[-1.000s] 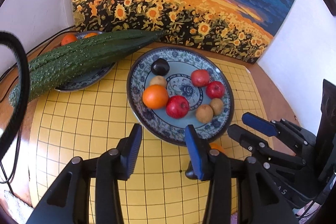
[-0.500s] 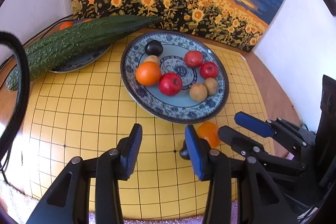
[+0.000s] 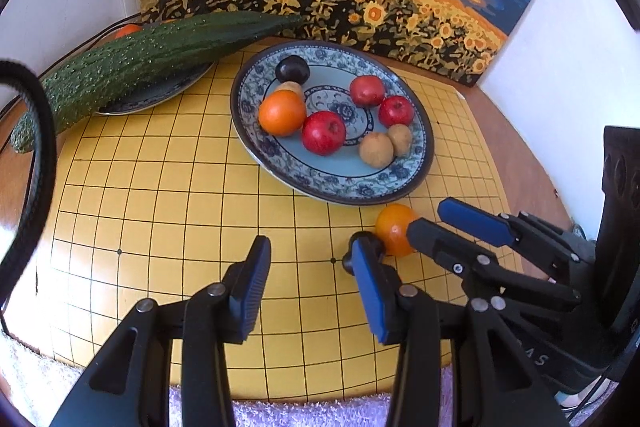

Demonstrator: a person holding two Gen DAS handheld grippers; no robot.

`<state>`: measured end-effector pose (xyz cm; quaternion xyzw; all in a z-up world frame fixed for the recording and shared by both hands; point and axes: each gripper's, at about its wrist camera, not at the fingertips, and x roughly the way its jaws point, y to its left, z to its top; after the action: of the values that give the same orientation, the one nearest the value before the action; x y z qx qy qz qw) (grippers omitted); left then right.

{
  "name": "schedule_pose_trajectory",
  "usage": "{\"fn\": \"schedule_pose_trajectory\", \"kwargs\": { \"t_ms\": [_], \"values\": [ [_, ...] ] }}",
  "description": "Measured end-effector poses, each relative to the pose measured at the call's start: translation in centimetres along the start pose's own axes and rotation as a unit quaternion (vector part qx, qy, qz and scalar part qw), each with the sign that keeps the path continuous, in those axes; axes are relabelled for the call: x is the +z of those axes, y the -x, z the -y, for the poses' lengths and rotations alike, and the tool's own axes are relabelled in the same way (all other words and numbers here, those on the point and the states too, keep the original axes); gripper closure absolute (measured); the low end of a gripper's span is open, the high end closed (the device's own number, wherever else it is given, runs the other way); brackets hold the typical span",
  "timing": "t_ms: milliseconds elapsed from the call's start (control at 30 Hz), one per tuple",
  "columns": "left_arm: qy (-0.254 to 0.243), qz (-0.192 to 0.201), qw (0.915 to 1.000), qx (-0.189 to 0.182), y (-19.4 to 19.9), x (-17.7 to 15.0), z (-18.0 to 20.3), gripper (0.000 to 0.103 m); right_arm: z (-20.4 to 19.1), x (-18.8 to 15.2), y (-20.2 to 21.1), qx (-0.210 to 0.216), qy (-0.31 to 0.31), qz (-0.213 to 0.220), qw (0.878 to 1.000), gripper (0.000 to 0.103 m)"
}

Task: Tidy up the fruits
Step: 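Grasp an orange with the right gripper while the left gripper reaches toward a dark plum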

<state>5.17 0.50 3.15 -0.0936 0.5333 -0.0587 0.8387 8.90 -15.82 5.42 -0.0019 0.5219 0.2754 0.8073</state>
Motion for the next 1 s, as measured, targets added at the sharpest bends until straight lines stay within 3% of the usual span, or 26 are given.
{"fn": "schedule_pose_trajectory", "kwargs": {
  "t_ms": [367, 433, 1000],
  "values": [
    [0.008, -0.003, 1.0, 0.002, 0.1, -0.3, -0.6, 0.059, -0.4, -0.2, -1.8, 0.011, -0.008, -0.021, 1.0, 0.065],
    [0.007, -0.002, 1.0, 0.001, 0.2, -0.3, -0.5, 0.059, -0.3, -0.2, -1.7, 0.016, -0.011, -0.018, 1.0, 0.069],
    [-0.041, -0.008, 0.9989, -0.023, -0.7, -0.5, 2.4, 0.059, 1.8, -0.7, 0.5, -0.006, -0.037, 0.007, 0.999, 0.07]
  ]
}}
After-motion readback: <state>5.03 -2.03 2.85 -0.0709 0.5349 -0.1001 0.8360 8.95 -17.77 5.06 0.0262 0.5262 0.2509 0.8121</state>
